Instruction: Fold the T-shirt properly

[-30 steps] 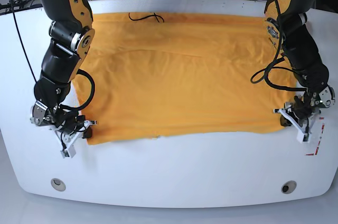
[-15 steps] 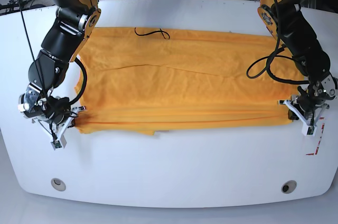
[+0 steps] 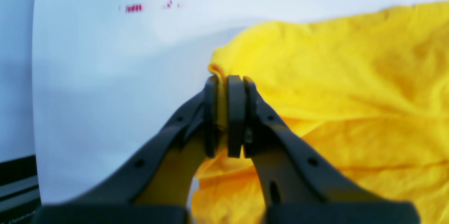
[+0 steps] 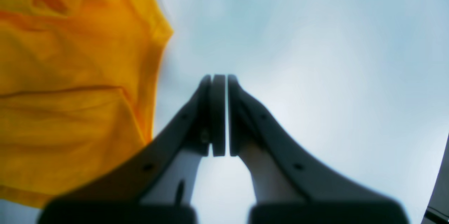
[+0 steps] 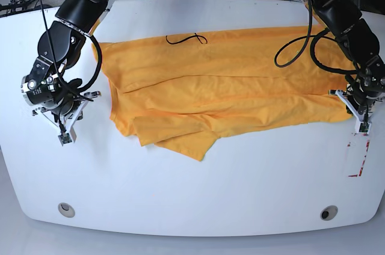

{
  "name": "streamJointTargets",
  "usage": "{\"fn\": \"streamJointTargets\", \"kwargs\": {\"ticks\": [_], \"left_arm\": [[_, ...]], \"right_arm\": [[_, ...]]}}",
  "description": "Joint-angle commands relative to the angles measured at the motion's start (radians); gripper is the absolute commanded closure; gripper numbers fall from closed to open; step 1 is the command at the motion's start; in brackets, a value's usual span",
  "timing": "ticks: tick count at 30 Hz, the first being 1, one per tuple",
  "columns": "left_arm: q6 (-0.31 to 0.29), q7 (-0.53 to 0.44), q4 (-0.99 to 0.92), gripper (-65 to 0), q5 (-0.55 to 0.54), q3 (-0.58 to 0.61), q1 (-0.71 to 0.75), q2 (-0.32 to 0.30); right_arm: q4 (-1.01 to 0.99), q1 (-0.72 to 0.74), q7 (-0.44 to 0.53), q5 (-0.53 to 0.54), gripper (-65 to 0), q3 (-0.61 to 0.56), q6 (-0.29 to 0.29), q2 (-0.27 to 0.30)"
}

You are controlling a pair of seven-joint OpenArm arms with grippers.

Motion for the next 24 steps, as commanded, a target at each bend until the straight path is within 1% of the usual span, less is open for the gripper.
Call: {"fn": "streamJointTargets", "kwargs": {"ticks": [1, 2, 4, 6, 7, 8, 9, 10, 12, 14, 20, 24], "left_arm": [[0.001, -0.013, 0.026, 0.0, -0.009, 0.001, -0.014, -0.017], [0.001, -0.013, 0.027, 0.0, -0.009, 0.001, -0.012, -0.017], [0.001, -0.013, 0.027, 0.0, -0.009, -0.002, -0.012, -0.017], [0.001, -0.013, 0.027, 0.0, -0.009, -0.002, -0.011, -0.018], [0.001, -0.013, 0.027, 0.0, -0.009, -0.002, -0.011, -0.018], [0.001, -0.013, 0.027, 0.0, -0.009, -0.002, -0.011, -0.018], [0.001, -0.013, 0.027, 0.0, -0.009, -0.002, -0.011, -0.018], [0.001, -0.013, 0.027, 0.0, -0.008, -0.002, -0.011, -0.018], [0.001, -0.013, 0.026, 0.0, -0.008, -0.003, -0.011, -0.020], [0.001, -0.013, 0.024, 0.0, -0.006, -0.003, -0.011, -0.020], [0.001, -0.013, 0.026, 0.0, -0.005, -0.003, -0.011, -0.017], [0.001, -0.013, 0.024, 0.0, -0.005, -0.002, -0.011, -0.017]], "right_arm": [[-0.008, 0.029, 0.014, 0.025, -6.7, 0.001, -0.002, 0.014], [-0.021, 0.038, 0.014, 0.026, -13.5, 0.001, -0.002, 0.009], [-0.043, 0.064, 0.014, 0.031, -23.8, 0.001, -0.002, -0.009], [-0.083, 0.082, 0.015, 0.057, -39.8, 0.001, -0.002, -0.029], [-0.098, 0.085, 0.015, 0.075, -44.7, 0.001, -0.002, -0.032], [-0.120, 0.096, 0.015, 0.118, -52.6, -0.001, -0.002, -0.034], [-0.139, 0.107, 0.015, 0.151, -56.6, -0.001, -0.002, -0.035], [-0.161, 0.113, 0.015, 0.180, -58.7, -0.002, -0.002, -0.035], [-0.216, 0.133, 0.018, 0.235, -58.3, -0.036, -0.002, -0.035], [-0.270, 0.156, 0.037, 0.269, -55.8, -0.076, -0.002, -0.034], [-0.417, 0.228, 0.092, 0.276, -48.2, -0.199, -0.002, -0.035], [-0.526, 0.273, 0.140, 0.273, -46.8, -0.216, -0.002, -0.035]]}}
